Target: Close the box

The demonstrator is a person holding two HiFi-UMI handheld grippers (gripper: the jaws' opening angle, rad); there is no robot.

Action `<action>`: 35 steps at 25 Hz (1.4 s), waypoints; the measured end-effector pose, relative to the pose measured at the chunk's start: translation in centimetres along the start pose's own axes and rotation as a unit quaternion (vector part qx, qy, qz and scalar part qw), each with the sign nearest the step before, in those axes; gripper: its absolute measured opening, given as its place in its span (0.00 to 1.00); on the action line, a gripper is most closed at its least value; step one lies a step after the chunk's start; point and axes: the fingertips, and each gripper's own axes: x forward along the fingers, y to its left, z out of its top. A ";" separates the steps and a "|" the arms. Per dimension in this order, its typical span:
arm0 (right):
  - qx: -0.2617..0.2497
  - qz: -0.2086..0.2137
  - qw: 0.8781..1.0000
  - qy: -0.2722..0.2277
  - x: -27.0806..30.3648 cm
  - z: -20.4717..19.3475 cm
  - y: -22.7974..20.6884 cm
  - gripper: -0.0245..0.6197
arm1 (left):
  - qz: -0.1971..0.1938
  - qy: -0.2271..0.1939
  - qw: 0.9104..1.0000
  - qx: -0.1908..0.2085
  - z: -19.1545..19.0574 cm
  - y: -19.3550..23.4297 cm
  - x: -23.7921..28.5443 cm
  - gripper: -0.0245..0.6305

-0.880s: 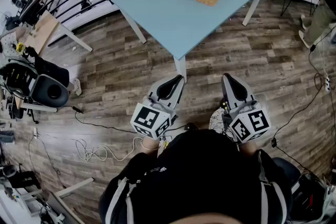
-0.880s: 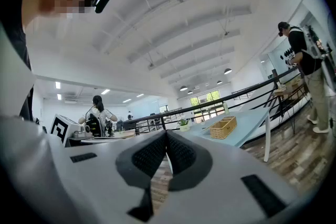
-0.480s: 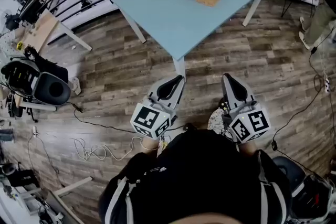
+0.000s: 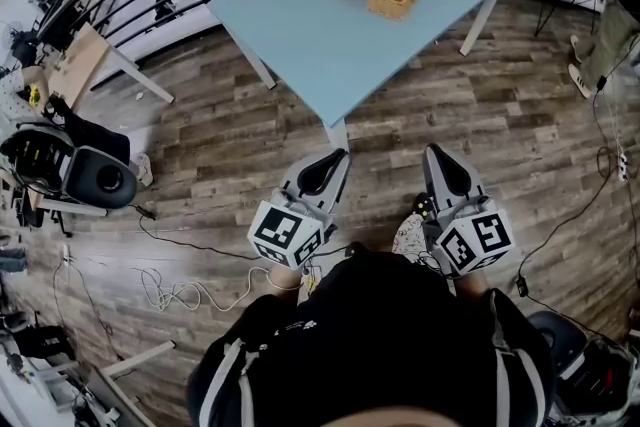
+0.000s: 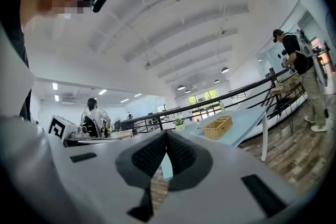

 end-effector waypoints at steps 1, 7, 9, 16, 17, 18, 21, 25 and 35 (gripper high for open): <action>0.001 0.001 1.000 0.000 0.1 0.1 -0.3 0.04 | 0.000 0.001 1.000 0.000 0.0 0.0 0.3 0.08; 0.006 0.005 1.000 0.005 0.9 0.5 -2.3 0.04 | 0.003 0.006 1.000 0.000 0.4 0.1 2.5 0.08; 0.008 0.005 1.000 0.008 1.2 0.6 -3.2 0.04 | 0.005 0.009 1.000 -0.001 0.3 0.1 3.3 0.08; 0.015 0.010 1.000 0.011 2.7 1.3 -6.6 0.06 | 0.013 0.024 1.000 -0.001 0.4 0.5 6.7 0.08; 0.016 0.012 1.000 0.011 2.9 1.4 -7.0 0.07 | 0.014 0.025 1.000 -0.001 0.5 0.6 7.2 0.08; 0.016 0.013 1.000 0.012 3.1 1.4 -7.4 0.08 | 0.016 0.026 1.000 -0.002 0.5 0.7 7.6 0.08; 0.016 0.019 1.000 0.013 3.9 1.7 -8.7 0.09 | 0.019 0.029 0.999 0.000 0.6 0.9 9.1 0.08; 0.017 0.026 0.999 0.011 5.0 2.4 -10.9 0.10 | 0.025 0.029 0.999 0.005 1.2 1.3 11.5 0.08; 0.023 0.053 0.998 0.017 6.4 3.7 -16.1 0.12 | 0.040 0.029 0.999 0.007 2.5 0.9 17.2 0.08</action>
